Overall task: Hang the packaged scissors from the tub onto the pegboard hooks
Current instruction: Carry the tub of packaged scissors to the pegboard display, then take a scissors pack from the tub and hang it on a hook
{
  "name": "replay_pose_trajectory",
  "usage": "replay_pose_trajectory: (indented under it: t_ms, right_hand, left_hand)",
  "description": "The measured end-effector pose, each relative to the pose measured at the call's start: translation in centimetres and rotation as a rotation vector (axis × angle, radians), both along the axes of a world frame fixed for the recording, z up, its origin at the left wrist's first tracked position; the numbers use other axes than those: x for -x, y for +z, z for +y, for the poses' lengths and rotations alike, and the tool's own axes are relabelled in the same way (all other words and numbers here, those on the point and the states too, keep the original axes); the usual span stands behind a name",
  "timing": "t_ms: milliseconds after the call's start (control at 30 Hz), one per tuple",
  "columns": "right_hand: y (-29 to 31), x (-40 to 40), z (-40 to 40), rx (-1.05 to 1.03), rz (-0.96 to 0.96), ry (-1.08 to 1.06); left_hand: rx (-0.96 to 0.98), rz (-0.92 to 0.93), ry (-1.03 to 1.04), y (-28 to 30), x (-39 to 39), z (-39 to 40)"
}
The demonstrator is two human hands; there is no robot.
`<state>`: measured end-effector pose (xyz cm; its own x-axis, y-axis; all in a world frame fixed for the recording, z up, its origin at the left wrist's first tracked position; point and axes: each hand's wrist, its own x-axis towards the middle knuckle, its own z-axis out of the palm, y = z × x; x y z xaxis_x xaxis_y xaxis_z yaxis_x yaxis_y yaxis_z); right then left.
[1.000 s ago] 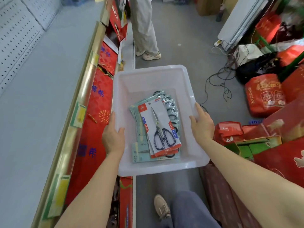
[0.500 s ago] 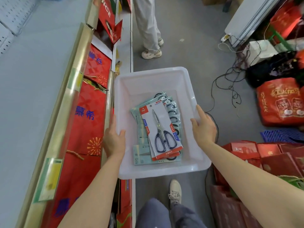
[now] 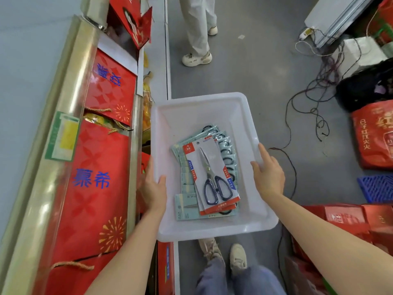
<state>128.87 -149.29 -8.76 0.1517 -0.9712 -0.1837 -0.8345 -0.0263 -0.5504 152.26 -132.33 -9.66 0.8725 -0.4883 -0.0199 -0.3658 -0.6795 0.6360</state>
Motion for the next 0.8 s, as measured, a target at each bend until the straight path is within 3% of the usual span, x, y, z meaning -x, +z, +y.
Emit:
replay_pose_trajectory:
  t_ms: [300, 600, 633, 733, 800]
  right_hand:
    - [-5.8, -2.6, -3.4, -0.024, 0.046, 0.020]
    - [-9.5, -3.3, -4.6, 0.002, 0.063, 0.066]
    - [-9.5, -3.5, -4.9, 0.040, 0.111, 0.082]
    - [-9.5, -4.5, -5.4, 0.312, 0.247, 0.232]
    - [-10.0, -5.9, -4.9, 0.376, 0.202, 0.396]
  left_hand:
    - [-0.019, 0.038, 0.020, -6.2, -2.3, -3.0]
    - [-0.106, 0.017, 0.039, -8.8, -2.4, -4.1]
    - [-0.143, -0.018, 0.041, -8.9, -2.5, -4.4]
    - [-0.278, -0.352, -0.055, -8.9, -2.1, -5.7]
    - [-0.205, -0.371, -0.186, -9.3, -0.7, -7.5]
